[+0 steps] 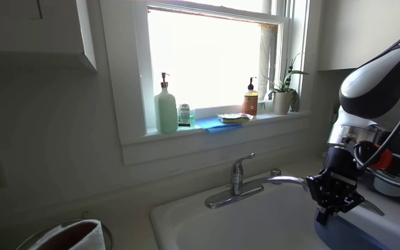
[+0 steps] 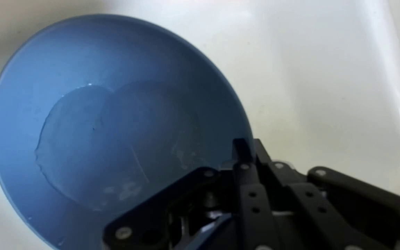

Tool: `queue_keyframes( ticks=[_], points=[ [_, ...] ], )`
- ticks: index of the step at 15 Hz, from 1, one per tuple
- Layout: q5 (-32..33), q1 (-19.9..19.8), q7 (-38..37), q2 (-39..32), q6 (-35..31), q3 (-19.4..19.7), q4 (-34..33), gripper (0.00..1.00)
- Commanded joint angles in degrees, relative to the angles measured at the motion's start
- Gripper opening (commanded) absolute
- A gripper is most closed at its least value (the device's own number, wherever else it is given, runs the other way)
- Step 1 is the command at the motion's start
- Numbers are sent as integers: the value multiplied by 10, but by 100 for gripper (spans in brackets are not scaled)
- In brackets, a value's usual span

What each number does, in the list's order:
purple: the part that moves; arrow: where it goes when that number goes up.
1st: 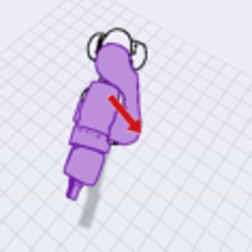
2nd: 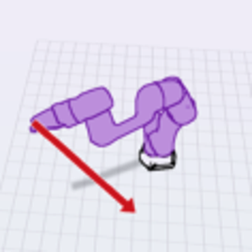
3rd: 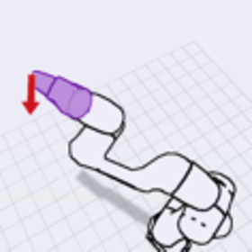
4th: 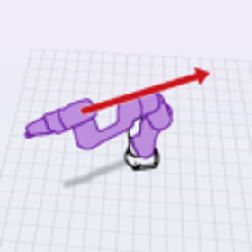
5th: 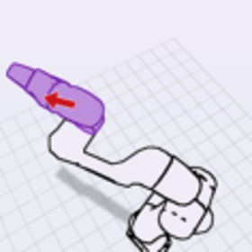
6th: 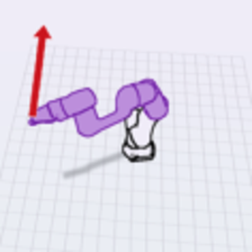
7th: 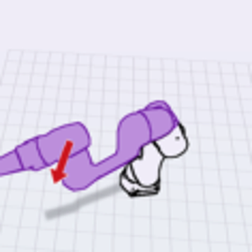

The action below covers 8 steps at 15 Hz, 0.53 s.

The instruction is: Pour the contents of the blue bowl into the grey cup in the sink

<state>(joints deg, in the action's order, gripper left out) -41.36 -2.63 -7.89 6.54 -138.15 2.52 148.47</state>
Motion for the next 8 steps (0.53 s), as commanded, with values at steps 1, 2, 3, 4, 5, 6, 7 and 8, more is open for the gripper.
queue_keyframes(
  ticks=[1,2,3,4,5,6,7,8],
  points=[
    [-46,5,52,16,-6,6,16,1],
    [-54,5,60,15,-5,7,16,1],
    [-63,5,68,15,-3,7,17,1],
    [-75,5,76,14,-4,7,19,1],
    [-85,5,82,13,-1,8,20,1],
    [-96,4,89,13,-4,8,23,1],
    [-107,4,97,13,-5,8,27,1],
    [-117,3,106,14,-3,9,30,1]
  ],
)
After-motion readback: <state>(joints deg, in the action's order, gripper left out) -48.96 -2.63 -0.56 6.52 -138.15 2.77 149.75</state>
